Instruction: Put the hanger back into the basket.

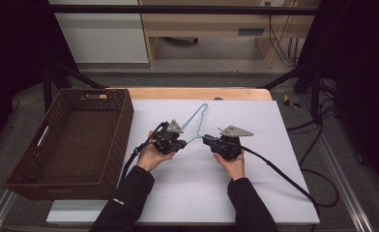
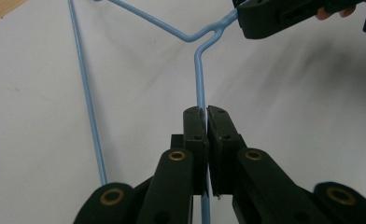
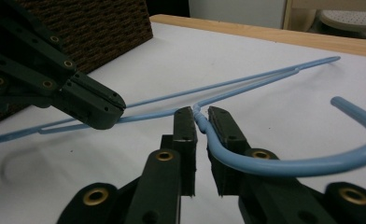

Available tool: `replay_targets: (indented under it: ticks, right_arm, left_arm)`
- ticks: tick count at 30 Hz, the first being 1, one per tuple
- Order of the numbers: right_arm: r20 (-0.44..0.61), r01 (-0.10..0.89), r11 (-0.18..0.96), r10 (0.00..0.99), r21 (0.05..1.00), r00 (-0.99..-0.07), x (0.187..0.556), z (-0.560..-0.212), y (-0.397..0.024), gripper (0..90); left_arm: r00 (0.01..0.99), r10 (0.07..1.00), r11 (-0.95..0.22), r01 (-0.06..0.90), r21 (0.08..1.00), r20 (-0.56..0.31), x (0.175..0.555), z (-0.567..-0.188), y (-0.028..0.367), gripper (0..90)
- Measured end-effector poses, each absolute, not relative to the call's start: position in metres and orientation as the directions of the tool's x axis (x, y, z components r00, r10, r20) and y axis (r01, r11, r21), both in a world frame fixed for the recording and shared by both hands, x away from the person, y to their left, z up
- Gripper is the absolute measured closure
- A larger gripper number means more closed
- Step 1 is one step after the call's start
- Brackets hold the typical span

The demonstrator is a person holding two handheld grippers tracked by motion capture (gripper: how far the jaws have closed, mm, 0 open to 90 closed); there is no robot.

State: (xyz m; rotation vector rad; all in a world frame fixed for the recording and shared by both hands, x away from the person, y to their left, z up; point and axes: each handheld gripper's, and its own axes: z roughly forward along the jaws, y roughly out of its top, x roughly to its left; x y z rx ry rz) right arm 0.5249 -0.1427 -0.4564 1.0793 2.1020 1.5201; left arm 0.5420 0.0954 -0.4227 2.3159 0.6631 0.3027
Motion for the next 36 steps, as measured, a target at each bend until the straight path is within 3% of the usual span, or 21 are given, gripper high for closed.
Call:
replay_targets:
  ticks: [13, 21, 26, 30, 36]
  right_arm:
    - [0.159, 0.375, 0.152, 0.718, 0.914, -0.678, 0.525, -0.455, -0.144, 85.4]
    - [0.160, 0.377, 0.151, 0.719, 0.914, -0.677, 0.524, -0.454, -0.144, 85.4]
    - [0.167, 0.381, 0.146, 0.717, 0.913, -0.677, 0.523, -0.453, -0.144, 85.4]
    - [0.168, 0.380, 0.144, 0.718, 0.914, -0.675, 0.523, -0.453, -0.144, 85.4]
    - [0.165, 0.380, 0.149, 0.717, 0.913, -0.677, 0.522, -0.452, -0.144, 85.4]
  left_arm:
    - [0.849, 0.527, -0.639, 0.363, 0.678, 0.043, 0.542, -0.425, 0.095, 86.2]
    - [0.816, 0.563, -0.650, 0.339, 0.680, 0.131, 0.535, -0.414, 0.091, 57.1]
    - [0.812, 0.563, -0.675, 0.345, 0.652, 0.154, 0.535, -0.421, 0.080, 47.9]
    - [0.810, 0.567, -0.686, 0.365, 0.630, 0.149, 0.537, -0.428, 0.073, 49.5]
    - [0.808, 0.570, -0.695, 0.376, 0.613, 0.151, 0.539, -0.436, 0.067, 64.9]
